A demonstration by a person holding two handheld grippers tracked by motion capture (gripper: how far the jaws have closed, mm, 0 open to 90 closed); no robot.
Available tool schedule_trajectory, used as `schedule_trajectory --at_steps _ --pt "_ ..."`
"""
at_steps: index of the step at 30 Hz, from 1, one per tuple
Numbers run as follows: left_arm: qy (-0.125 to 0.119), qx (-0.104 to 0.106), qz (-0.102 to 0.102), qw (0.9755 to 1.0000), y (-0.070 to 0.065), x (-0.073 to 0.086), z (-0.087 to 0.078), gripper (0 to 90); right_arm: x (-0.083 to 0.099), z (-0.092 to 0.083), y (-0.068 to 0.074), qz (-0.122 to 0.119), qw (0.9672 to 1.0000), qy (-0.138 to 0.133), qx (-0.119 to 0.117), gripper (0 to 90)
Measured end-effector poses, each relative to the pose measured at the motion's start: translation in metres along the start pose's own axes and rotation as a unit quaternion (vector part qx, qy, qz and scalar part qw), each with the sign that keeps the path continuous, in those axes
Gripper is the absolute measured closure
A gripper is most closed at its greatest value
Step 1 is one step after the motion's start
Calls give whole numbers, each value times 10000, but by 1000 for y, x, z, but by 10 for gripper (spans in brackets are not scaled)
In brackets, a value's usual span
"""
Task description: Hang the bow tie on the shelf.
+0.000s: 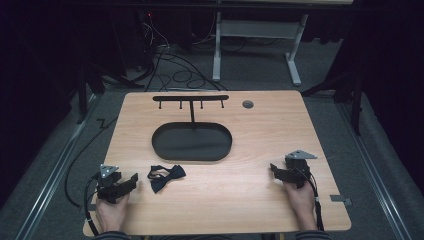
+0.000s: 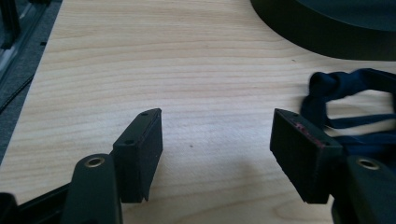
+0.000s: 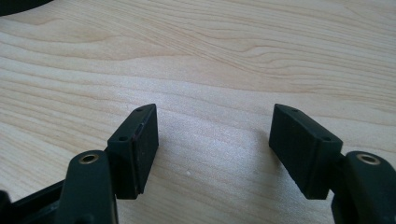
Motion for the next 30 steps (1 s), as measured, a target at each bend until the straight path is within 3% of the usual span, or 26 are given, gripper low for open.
schedule_trajectory --at_steps 7,13,17,22,30 --pt "-276 259 58 9993 -18 0 -20 369 0 0 0 -7 10000 1 -10 343" --pt "-375 459 72 9982 -32 -2 -26 371 0 0 0 -7 10000 2 -12 343" --pt "-377 599 -57 9975 -39 -3 -21 389 0 0 1 -10 10000 0 -14 343" --pt "-371 699 -6 9969 -46 -6 -14 441 0 0 0 -16 10000 0 -13 343" --pt "-129 538 -32 9985 -53 -12 10 474 0 0 1 -23 10000 0 -20 341"
Point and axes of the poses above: each handheld gripper's, and its own axes: z roughly forward along the jaws, x roughly out of its underside, y roughly to its left, the point moved 7 cm from there along z, roughly forward along the jaws, and after that the axes turned 5 degrees about y, right-handed, at the moved point
